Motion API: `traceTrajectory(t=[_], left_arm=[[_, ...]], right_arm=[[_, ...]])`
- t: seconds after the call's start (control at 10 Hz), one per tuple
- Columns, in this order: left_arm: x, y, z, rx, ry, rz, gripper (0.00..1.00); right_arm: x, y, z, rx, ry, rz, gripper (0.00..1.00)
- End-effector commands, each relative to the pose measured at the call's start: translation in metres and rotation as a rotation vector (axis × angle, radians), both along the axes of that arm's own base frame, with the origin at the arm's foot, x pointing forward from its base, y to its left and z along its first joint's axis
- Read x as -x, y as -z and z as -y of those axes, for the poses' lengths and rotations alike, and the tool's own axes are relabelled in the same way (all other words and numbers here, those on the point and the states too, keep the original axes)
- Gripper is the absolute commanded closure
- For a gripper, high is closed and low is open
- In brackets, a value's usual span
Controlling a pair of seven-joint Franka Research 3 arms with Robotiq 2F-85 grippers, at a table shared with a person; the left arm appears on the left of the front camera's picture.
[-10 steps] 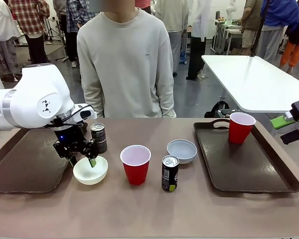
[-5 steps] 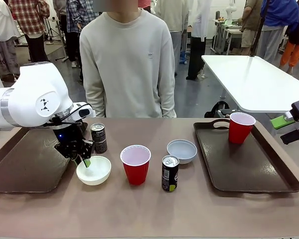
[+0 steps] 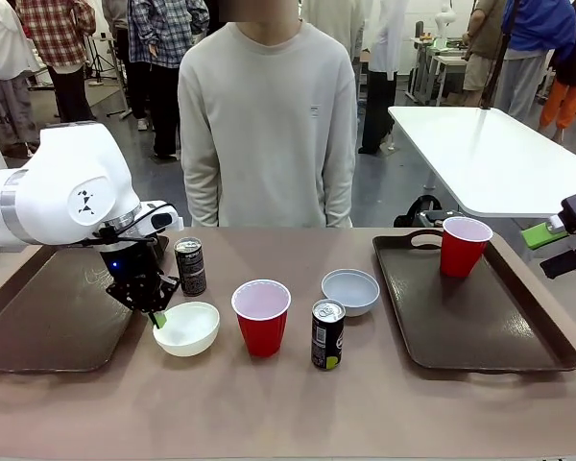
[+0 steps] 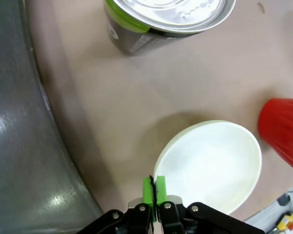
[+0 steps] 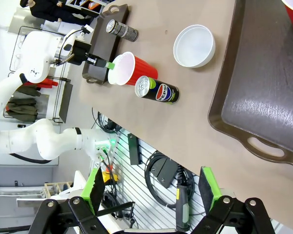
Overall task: Prepare tableware on both trays.
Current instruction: Pick up a Picnic Bowl from the table and place it on a Handle tray.
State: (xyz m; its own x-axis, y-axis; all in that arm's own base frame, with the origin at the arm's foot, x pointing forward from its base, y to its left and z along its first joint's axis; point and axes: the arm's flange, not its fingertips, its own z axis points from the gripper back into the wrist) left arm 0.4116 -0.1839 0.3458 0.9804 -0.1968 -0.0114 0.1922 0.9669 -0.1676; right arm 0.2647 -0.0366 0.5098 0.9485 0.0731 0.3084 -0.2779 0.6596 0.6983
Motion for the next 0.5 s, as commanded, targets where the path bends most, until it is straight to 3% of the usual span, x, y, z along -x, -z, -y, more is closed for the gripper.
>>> traceTrajectory(t=[0.0,0.1,0.4], left_arm=[[0.003,-0.004,-0.004,0.019,-0.038,-0.010,1.00],[0.010,-0.015,-0.012,0.024,-0.055,-0.039,1.00],[0.049,-0.084,-0.072,0.102,-0.087,0.105,1.00]], right_arm=[[0.001,0.001,0.000,-0.009,-0.006,-0.010,0.00],[0.001,0.001,0.000,-0.009,-0.006,-0.010,0.00],[0.001,0.001,0.000,-0.009,-0.006,-0.010,0.00]])
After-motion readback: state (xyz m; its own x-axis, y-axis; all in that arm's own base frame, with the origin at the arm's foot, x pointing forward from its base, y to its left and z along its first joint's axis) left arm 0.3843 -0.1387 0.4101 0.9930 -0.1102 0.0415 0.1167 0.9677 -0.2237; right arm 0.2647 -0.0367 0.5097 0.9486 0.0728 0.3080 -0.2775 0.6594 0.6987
